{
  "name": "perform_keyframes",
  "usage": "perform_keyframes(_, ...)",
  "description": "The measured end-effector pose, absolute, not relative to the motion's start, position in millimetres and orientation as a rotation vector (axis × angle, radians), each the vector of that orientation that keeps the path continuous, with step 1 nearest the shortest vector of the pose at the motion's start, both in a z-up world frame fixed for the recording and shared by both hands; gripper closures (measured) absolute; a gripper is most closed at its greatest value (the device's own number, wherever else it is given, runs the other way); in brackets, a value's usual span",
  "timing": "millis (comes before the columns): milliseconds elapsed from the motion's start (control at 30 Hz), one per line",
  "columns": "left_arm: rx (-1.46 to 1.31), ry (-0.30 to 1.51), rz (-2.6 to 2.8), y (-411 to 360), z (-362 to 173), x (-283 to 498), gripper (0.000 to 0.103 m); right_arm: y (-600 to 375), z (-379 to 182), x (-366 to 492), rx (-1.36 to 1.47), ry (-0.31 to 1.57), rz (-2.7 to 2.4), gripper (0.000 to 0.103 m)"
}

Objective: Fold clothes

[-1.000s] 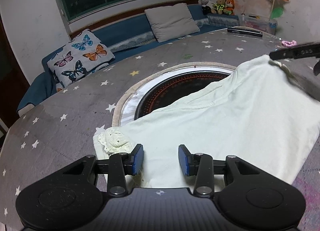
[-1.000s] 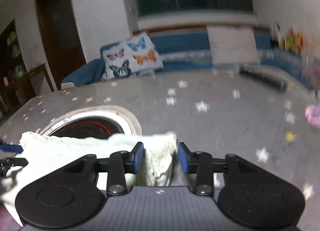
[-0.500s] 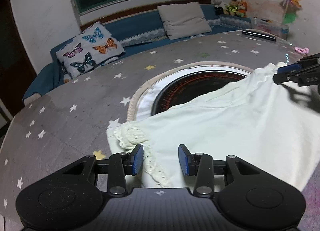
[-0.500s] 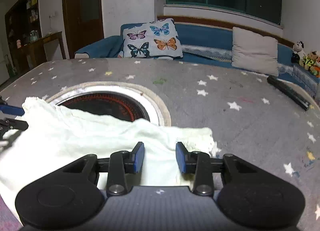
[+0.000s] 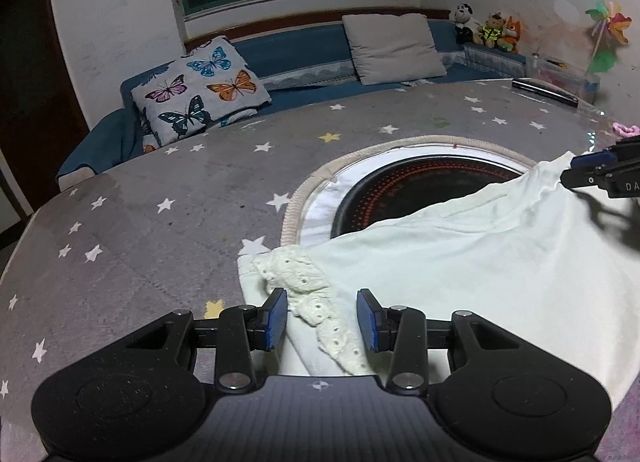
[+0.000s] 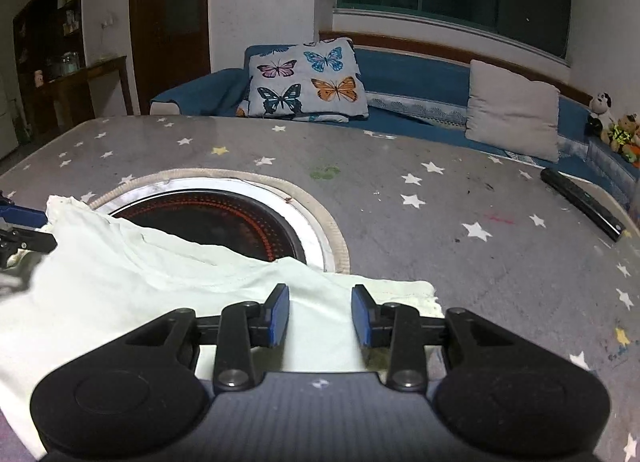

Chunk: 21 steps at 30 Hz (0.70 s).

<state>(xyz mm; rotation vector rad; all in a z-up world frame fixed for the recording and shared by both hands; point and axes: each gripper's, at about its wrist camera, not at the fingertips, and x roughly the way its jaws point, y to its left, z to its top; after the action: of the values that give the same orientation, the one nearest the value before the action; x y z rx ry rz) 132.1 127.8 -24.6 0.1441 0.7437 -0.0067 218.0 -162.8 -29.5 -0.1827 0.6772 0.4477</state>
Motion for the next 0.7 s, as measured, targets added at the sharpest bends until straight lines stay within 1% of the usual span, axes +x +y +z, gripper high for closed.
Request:
perform_keyframes(133,0.129,0.74,-0.001,131.8,-23.6,133.1,0.06,-163.9,-34.9,225.0,-0.173,0.699,0.434,0.07)
perform_keyframes(333,0.104,0.734,0.012,136.5,-22.3,139.5,0.06,-158.2,-25.3,222.9,-0.179,0.678,0.459,0.07)
perform_keyframes(467,0.104,0.742,0.019,138.3,-26.5,147.6,0.06,-153.1,-36.5,233.3,-0.187,0.718,0.441,0.07)
perform_keyframes(700,0.07,0.73,0.046,142.0,-23.3,156.8,0.06,-153.5,-33.9,233.8,-0.165,0.707,0.435,0.07)
